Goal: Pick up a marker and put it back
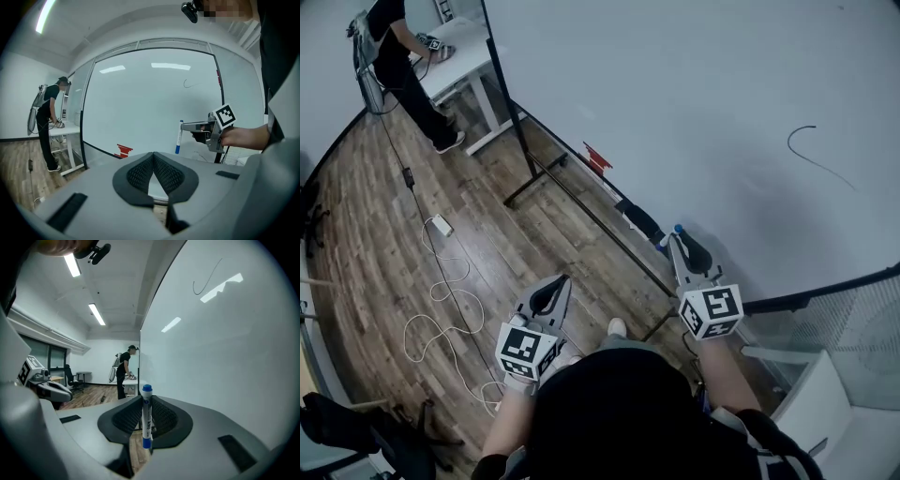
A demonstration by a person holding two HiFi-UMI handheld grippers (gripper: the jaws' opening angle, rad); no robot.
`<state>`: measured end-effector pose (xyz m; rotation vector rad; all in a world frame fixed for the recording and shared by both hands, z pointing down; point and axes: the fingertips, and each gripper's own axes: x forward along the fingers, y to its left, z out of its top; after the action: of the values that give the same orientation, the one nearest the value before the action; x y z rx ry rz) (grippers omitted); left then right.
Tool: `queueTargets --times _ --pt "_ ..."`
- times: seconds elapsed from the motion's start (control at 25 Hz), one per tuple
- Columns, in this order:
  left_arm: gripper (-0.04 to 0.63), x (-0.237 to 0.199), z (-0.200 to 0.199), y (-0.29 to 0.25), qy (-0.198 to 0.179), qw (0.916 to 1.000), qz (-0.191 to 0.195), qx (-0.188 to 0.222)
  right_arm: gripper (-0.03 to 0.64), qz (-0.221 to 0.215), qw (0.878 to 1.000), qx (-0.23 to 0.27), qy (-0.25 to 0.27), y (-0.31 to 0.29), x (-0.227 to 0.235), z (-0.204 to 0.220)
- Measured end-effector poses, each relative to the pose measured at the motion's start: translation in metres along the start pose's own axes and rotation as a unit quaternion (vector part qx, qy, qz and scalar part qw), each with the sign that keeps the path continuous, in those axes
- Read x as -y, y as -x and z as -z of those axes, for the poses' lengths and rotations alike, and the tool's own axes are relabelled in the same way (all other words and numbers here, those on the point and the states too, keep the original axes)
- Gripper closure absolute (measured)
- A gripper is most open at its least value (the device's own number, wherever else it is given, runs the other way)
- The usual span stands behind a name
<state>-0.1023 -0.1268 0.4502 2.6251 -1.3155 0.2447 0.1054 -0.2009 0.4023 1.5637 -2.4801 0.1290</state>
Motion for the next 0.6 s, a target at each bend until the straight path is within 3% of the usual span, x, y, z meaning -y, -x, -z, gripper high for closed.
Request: queueTargets --times 0.28,0.6 --pt "0.575 -0.019 0.005 0.038 0.002 0.9984 -0.055 0.007 0.528 -0.087 0.996 0.003 -0.013 -0.022 -0.06 -0.005" --pt "0.574 -0.04 0.013 0.075 0.011 0.9935 -0.113 0.008 0.528 -0.156 0.988 -0.002 -0.014 -0.028 -0.118 0.0"
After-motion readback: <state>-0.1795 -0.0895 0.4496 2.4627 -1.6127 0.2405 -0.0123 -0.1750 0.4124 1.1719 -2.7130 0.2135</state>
